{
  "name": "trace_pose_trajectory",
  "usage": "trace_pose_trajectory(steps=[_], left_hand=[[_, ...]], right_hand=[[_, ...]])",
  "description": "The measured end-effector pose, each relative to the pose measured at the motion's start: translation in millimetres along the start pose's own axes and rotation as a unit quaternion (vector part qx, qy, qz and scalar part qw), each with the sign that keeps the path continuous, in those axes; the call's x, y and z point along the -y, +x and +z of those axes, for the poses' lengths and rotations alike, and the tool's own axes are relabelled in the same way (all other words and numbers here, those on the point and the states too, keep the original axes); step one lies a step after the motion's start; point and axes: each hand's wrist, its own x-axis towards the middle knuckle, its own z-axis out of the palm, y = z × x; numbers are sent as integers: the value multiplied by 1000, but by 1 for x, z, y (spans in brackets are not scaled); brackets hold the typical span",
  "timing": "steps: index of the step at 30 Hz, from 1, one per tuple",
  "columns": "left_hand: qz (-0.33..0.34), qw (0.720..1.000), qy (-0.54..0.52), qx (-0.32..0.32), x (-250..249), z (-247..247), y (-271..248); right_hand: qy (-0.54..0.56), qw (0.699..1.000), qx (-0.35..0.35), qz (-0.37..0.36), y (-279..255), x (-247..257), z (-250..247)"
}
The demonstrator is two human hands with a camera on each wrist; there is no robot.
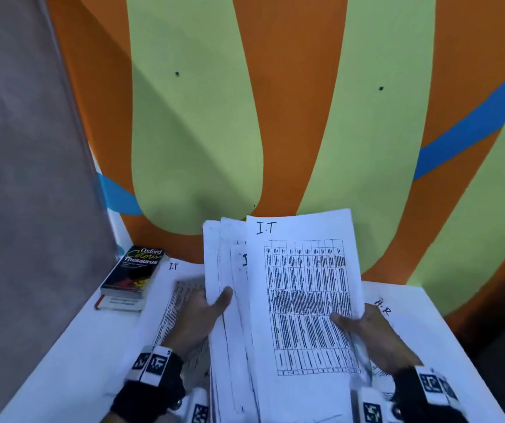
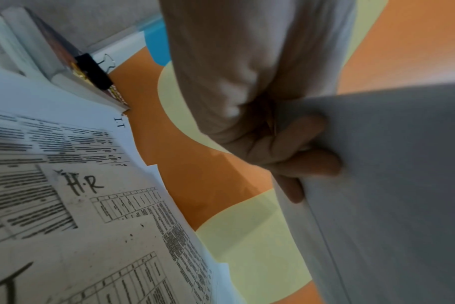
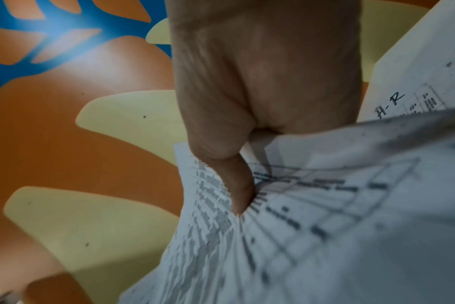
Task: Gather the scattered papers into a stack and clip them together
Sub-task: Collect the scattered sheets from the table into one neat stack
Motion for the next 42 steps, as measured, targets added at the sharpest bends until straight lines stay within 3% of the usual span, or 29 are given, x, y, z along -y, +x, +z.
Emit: trace_pose_trajectory(steps=[3, 7, 11, 15, 18, 22, 29, 37, 42], left_hand=[[17, 1000, -15, 16, -7, 6, -3], [79, 997, -12, -2, -26, 11, 2], [89, 992, 70, -53, -27, 9, 23], [76, 991, 103, -44, -29, 14, 23], [80, 995, 54, -8, -27, 27, 13], [78, 996, 12, -40, -15, 39, 15], [159, 985, -46, -54, -43, 41, 22], [105, 994, -22, -34, -31, 51, 16], [107, 990, -55, -70, -37, 48, 24]], right_hand=[[2, 998, -46, -32, -7, 4, 12], [20, 979, -136, -153, -19, 31, 28], [-35, 963, -136, -232, -25, 59, 42], [4, 967, -94, -235, -25, 61, 40], [42, 971, -74, -224, -26, 50, 38], [13, 970, -101, -222, -27, 40, 42], [21, 950, -135, -282, -26, 69, 39], [-9, 959, -142, -244, -23, 53, 35], [-6, 950, -151, -274, -26, 68, 39]])
